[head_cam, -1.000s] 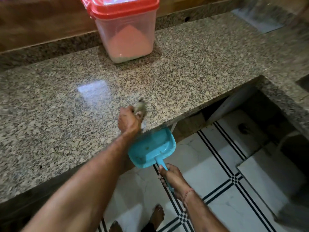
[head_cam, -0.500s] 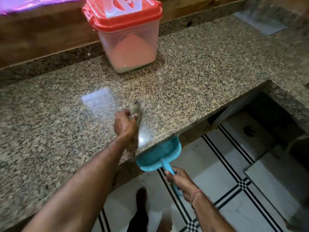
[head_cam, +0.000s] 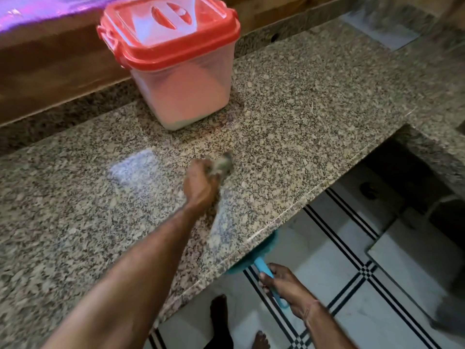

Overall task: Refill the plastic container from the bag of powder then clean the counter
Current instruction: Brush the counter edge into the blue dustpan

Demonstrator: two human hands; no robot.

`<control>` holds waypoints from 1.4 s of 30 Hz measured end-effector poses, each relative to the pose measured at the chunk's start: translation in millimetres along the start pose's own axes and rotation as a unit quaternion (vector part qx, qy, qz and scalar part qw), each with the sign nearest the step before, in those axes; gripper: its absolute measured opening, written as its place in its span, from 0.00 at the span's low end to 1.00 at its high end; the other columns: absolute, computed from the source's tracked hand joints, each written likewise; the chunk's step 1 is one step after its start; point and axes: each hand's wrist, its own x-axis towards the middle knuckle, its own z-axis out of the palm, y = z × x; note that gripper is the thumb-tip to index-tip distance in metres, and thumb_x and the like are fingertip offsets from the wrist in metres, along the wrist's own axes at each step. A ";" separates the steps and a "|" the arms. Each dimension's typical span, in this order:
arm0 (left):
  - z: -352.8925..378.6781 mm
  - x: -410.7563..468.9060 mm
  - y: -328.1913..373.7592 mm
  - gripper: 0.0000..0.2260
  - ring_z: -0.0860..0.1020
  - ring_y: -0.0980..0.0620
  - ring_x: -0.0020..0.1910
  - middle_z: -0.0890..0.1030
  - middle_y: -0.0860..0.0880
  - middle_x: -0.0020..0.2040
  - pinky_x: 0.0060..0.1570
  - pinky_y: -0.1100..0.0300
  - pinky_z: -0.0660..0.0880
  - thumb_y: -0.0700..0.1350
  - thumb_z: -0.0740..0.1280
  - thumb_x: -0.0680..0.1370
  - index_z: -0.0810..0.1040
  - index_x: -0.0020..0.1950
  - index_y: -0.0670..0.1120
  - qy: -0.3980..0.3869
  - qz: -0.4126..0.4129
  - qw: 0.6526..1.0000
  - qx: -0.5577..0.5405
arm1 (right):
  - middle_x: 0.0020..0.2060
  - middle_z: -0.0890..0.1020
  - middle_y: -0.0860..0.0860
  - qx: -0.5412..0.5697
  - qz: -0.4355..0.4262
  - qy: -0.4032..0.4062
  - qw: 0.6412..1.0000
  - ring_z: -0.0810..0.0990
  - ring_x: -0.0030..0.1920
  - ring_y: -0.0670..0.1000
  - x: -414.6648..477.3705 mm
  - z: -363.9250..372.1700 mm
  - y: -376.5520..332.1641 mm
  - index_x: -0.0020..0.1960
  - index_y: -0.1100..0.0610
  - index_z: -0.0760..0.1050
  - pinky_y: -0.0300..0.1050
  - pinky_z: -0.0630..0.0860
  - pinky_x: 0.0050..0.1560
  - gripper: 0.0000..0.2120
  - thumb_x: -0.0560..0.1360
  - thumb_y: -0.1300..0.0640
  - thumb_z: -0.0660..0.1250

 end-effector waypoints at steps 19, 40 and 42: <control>1.0 117.6 25.5 0.07 0.80 0.50 0.42 0.84 0.49 0.50 0.37 0.60 0.72 0.48 0.68 0.80 0.84 0.54 0.52 0.116 -0.036 0.979 0.166 | 0.39 0.83 0.51 0.044 0.004 0.013 0.999 0.80 0.40 0.47 15.3 -23.8 -10.0 0.54 0.58 0.78 0.41 0.75 0.45 0.04 0.82 0.59 0.68; 112.3 68.9 117.3 0.09 0.80 0.56 0.35 0.83 0.53 0.42 0.26 0.63 0.72 0.53 0.75 0.75 0.81 0.48 0.50 -0.166 0.148 0.971 0.083 | 0.41 0.81 0.51 0.062 0.031 0.020 0.997 0.81 0.35 0.39 20.7 -55.2 5.4 0.57 0.59 0.78 0.34 0.77 0.41 0.06 0.81 0.59 0.68; 112.5 87.2 121.0 0.10 0.79 0.59 0.34 0.84 0.54 0.43 0.27 0.65 0.71 0.53 0.75 0.75 0.83 0.50 0.48 -0.137 0.125 0.981 0.062 | 0.41 0.81 0.50 0.064 0.028 0.017 0.997 0.81 0.34 0.39 21.6 -58.7 7.9 0.57 0.59 0.78 0.34 0.77 0.41 0.05 0.81 0.60 0.68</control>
